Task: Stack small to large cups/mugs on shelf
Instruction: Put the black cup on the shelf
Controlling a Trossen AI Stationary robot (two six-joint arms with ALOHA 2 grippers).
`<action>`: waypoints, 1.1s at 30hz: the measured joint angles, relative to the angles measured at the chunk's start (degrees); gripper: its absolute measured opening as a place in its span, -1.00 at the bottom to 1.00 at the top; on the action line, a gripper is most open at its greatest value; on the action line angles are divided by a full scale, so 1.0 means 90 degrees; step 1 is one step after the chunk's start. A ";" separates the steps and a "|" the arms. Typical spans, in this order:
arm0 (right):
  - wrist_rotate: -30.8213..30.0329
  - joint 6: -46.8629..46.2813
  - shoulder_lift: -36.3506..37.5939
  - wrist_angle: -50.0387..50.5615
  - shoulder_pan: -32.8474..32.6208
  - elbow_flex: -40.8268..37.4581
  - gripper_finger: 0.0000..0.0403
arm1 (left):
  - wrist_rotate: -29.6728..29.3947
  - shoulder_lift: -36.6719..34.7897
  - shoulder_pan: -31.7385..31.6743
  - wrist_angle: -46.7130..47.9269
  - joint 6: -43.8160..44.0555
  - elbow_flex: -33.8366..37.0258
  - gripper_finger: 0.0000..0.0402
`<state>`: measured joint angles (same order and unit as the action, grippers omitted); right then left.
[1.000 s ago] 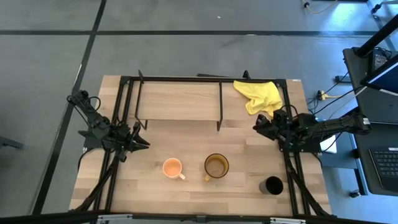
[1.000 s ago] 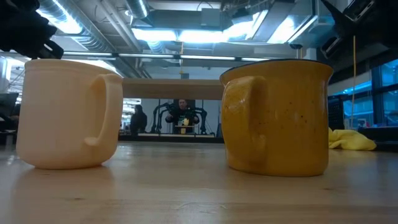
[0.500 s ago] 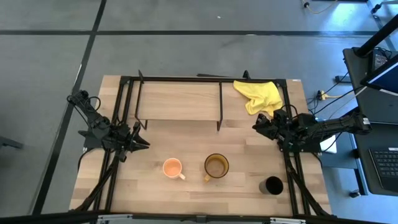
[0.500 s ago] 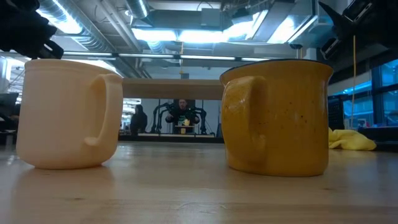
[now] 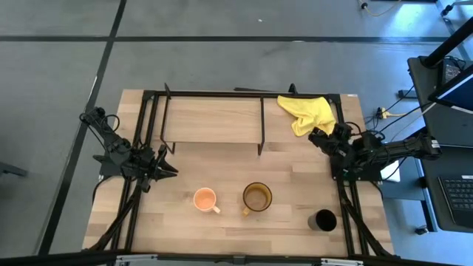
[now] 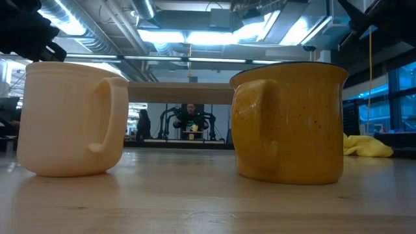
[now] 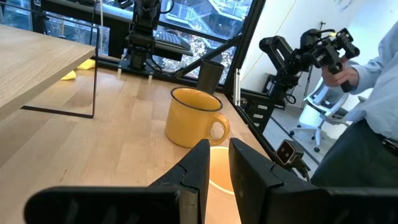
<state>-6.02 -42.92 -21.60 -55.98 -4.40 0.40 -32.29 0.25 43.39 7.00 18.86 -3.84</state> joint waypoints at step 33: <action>0.0173 -0.0206 -0.0003 0.0101 0.0007 0.0000 -0.36 | -0.0002 0.0000 -0.0001 -0.0001 -0.0001 0.0000 -0.73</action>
<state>-4.47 -44.77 -21.63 -55.07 -4.34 0.40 -32.32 0.25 43.38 6.98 18.85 -3.84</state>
